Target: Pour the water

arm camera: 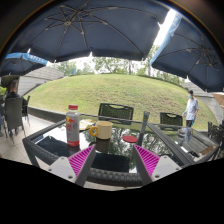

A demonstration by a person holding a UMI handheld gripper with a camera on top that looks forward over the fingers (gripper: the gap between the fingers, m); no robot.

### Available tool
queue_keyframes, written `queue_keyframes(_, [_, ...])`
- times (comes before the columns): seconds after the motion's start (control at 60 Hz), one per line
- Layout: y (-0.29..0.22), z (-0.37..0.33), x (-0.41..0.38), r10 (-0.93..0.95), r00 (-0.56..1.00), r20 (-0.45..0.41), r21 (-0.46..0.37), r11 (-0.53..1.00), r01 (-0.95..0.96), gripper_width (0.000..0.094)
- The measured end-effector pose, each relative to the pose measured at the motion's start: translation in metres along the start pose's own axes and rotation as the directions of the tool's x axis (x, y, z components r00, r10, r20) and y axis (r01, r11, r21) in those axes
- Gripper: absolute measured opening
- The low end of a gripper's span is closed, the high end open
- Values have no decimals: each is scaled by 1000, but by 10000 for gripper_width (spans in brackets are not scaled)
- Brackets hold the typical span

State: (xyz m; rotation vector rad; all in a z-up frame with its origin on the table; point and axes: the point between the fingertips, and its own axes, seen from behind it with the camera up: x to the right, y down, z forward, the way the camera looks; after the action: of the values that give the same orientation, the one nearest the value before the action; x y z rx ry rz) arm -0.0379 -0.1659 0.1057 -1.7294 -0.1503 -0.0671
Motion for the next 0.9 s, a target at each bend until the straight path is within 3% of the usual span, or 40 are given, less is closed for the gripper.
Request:
queue_keyframes(0.183, [2, 8, -2, 3, 1000, 5, 2, 1000, -3, 792])
queue_keyframes(0.45, [-14, 42, -75, 33, 987, 159, -8, 999, -32, 793])
queue_keyframes(0.6, [-45, 83, -137, 16, 969, 247, 49, 998, -29, 793])
queue_keyframes(0.817, [-55, 181, -182, 83, 972, 219, 13, 996, -88, 759])
queue_keyframes(0.9, [-56, 203, -185, 117, 972, 206, 0, 993, -119, 638])
